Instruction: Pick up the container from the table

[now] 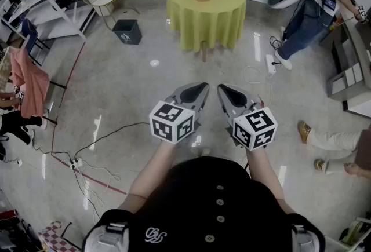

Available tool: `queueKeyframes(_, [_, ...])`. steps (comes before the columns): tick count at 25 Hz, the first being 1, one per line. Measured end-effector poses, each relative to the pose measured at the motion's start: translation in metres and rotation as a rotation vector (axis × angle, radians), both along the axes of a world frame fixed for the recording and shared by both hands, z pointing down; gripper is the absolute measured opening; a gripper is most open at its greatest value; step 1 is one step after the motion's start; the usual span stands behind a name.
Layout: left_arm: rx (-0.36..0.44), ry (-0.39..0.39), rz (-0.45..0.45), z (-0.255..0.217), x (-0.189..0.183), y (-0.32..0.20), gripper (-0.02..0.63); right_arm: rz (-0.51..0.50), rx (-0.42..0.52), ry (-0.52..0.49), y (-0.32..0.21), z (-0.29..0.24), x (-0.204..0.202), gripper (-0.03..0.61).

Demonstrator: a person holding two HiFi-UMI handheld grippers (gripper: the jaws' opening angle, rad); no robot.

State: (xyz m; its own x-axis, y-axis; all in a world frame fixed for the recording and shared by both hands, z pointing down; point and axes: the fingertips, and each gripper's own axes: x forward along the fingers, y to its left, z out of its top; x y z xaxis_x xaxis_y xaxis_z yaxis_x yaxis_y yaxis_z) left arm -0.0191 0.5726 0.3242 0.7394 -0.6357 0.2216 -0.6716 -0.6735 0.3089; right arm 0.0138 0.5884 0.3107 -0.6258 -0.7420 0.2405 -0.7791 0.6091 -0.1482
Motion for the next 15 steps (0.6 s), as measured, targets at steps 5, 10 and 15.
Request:
queueKeyframes(5, [0.0,-0.002,0.0,0.001,0.005,-0.007,0.014,0.001,0.001,0.004,-0.008,0.001,0.007,0.005])
queueKeyframes(10, [-0.005,0.006,-0.001,0.003,0.014,-0.014,0.014,0.001,0.001,0.0,-0.016,0.003,0.014,0.005])
queueKeyframes(15, [-0.007,0.02,-0.013,0.003,0.023,-0.027,0.014,0.037,0.014,-0.054,-0.031,-0.001,0.03,0.005])
